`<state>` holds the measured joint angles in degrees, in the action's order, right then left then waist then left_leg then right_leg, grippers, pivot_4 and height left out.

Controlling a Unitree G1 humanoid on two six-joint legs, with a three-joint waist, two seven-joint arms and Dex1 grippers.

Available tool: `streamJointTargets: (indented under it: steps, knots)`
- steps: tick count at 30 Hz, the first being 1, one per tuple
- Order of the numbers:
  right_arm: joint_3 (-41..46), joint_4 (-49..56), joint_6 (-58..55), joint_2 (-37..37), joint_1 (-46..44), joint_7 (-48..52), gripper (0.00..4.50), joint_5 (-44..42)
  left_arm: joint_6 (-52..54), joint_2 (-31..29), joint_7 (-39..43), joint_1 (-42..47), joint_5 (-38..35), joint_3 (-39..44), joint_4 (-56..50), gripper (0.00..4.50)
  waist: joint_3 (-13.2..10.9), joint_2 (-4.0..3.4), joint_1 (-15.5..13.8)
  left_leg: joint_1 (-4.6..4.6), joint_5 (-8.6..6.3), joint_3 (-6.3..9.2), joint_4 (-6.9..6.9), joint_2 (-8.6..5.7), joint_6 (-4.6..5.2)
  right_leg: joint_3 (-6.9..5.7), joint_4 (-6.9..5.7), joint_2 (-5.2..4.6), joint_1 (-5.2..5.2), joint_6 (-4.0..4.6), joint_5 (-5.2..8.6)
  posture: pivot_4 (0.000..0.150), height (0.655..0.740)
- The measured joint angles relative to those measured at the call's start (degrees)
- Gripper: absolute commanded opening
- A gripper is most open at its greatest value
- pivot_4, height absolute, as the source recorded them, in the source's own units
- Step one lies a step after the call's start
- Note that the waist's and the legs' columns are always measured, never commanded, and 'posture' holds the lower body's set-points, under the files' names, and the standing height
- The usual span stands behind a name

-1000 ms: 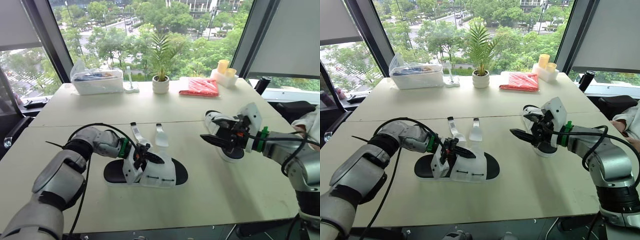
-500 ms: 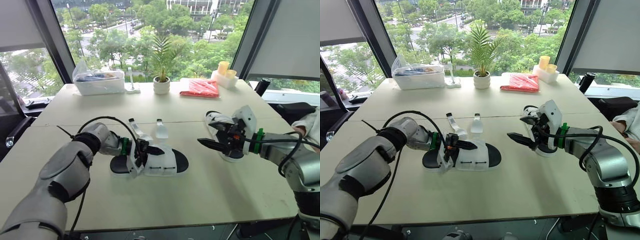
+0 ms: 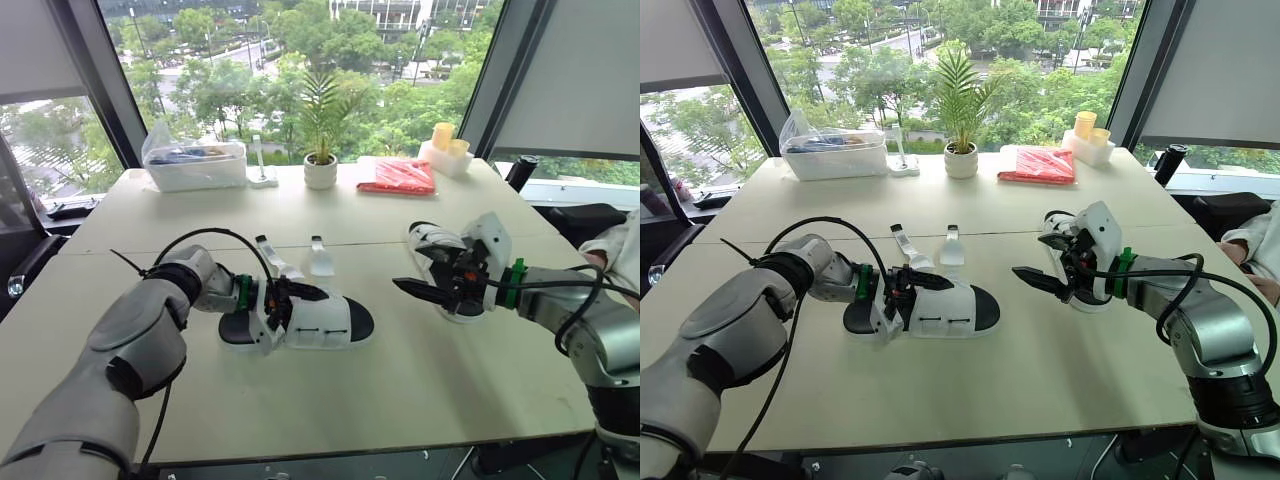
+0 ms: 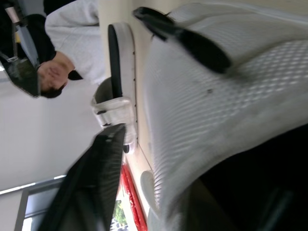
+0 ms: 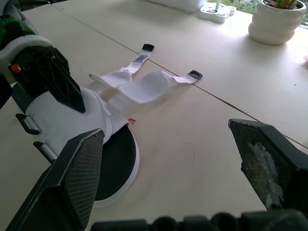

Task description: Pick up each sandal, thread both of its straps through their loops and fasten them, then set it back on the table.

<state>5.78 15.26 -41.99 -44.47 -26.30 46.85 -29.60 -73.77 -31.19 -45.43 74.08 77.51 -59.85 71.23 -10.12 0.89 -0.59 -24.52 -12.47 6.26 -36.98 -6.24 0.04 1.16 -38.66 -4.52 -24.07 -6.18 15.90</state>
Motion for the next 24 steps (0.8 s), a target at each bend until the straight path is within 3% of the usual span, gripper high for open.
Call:
streamJointTargets:
  steps: [12,16,19,20,23,24]
  knots:
    - [-5.25,-1.71,3.19,1.23,-0.42,1.61,4.50,2.38,-9.41,-11.80,16.78,-3.41,-10.77,5.05,0.78,4.47,0.06,-0.01,0.37,0.03,-0.01,-0.01,0.01,0.01,0.02,-0.01,-0.01,0.02,-0.01,0.00,0.00,0.150,0.7400]
    - [-6.68,-3.26,5.16,2.68,-1.23,2.38,4.50,3.51,-14.59,-15.06,30.20,-3.69,-18.30,9.81,8.10,4.47,0.08,-0.02,0.72,0.03,-0.01,-0.02,0.01,0.02,0.02,-0.03,-0.01,0.04,-0.01,0.00,0.00,0.150,0.7400]
    - [-8.59,-4.68,7.17,2.93,-1.22,3.34,4.50,5.18,-17.12,-13.01,46.65,-3.33,-24.66,24.31,24.77,4.47,0.08,-0.02,0.89,0.02,-0.02,-0.02,-0.02,-0.03,0.06,-0.19,-0.01,0.09,0.01,0.00,0.00,0.150,0.7400]
    - [-9.08,-5.07,7.97,2.93,-1.22,3.68,4.50,5.98,-16.15,-12.00,55.54,-2.32,-26.27,32.25,31.04,4.47,0.07,-0.01,0.84,0.02,-0.03,-0.01,-0.06,-0.04,0.08,-0.24,-0.01,0.07,0.04,0.00,0.00,0.150,0.7400]
    - [-11.33,-7.36,11.39,3.46,-1.53,4.31,4.50,8.92,4.05,-11.75,94.82,3.20,-38.47,63.09,46.02,4.47,0.06,0.05,0.95,0.02,-0.07,0.02,-0.20,-0.06,0.19,-0.54,0.08,0.07,0.28,-0.06,0.04,0.150,0.7400]
    - [-11.99,-8.01,12.39,3.82,-1.72,4.39,4.50,9.65,11.29,-12.47,104.22,4.13,-41.99,69.01,47.35,4.47,0.06,0.05,1.33,0.02,-0.08,0.03,-0.19,-0.08,0.20,-0.58,0.09,0.07,0.31,-0.10,0.06,0.150,0.7400]
